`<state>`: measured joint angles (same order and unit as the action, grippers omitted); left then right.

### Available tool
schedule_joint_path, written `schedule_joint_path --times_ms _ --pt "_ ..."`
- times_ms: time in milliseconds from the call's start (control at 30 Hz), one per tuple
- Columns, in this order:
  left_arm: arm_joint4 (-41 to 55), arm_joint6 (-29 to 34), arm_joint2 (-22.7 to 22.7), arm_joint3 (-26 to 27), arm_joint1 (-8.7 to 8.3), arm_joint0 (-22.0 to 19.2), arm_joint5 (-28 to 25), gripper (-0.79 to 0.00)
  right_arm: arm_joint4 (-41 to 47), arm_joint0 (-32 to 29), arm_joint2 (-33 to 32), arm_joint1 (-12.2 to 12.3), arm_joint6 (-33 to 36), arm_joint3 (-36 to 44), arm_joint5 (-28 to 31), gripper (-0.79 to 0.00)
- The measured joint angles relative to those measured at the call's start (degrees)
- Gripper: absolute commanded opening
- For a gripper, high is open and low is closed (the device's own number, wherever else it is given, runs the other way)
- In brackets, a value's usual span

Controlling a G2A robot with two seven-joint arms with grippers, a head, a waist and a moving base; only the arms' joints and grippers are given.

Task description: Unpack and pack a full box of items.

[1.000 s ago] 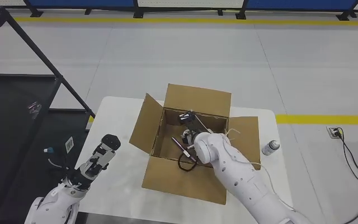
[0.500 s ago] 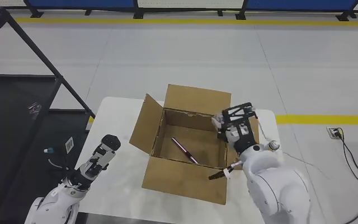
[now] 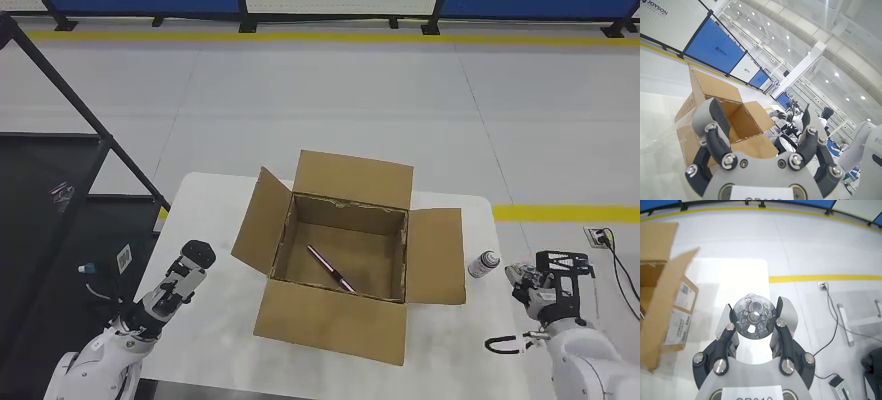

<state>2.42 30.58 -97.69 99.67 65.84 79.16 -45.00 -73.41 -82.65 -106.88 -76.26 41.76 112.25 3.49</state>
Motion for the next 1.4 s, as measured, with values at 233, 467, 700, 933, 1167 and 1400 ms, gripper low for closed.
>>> schedule_joint_path --times_ms 233,467,700,933,1167,1400 --pt "0.0 0.0 0.0 0.0 0.00 0.0 0.0 0.000 2.0 3.9 1.5 0.6 0.7 -14.4 4.4 -0.785" --pt "0.0 0.0 0.0 0.0 0.00 0.0 0.0 0.000 2.5 7.3 3.6 1.0 0.3 -21.5 6.5 -0.413" --pt "0.0 0.0 0.0 0.0 0.00 0.0 0.0 0.000 3.0 7.7 4.3 1.4 0.3 -20.8 6.3 0.000" --pt "0.0 0.0 0.0 0.0 0.00 0.0 0.0 0.000 3.6 6.5 3.6 1.9 1.8 -11.9 5.5 0.000" --pt "-0.1 -0.1 0.0 0.1 0.00 0.0 0.1 0.000 6.0 6.1 8.1 1.5 -3.1 8.0 2.1 0.000" --pt "-2.4 -4.7 -1.0 0.8 0.08 2.8 -0.6 0.000 2.3 13.6 33.2 0.5 3.3 11.6 7.8 0.000"
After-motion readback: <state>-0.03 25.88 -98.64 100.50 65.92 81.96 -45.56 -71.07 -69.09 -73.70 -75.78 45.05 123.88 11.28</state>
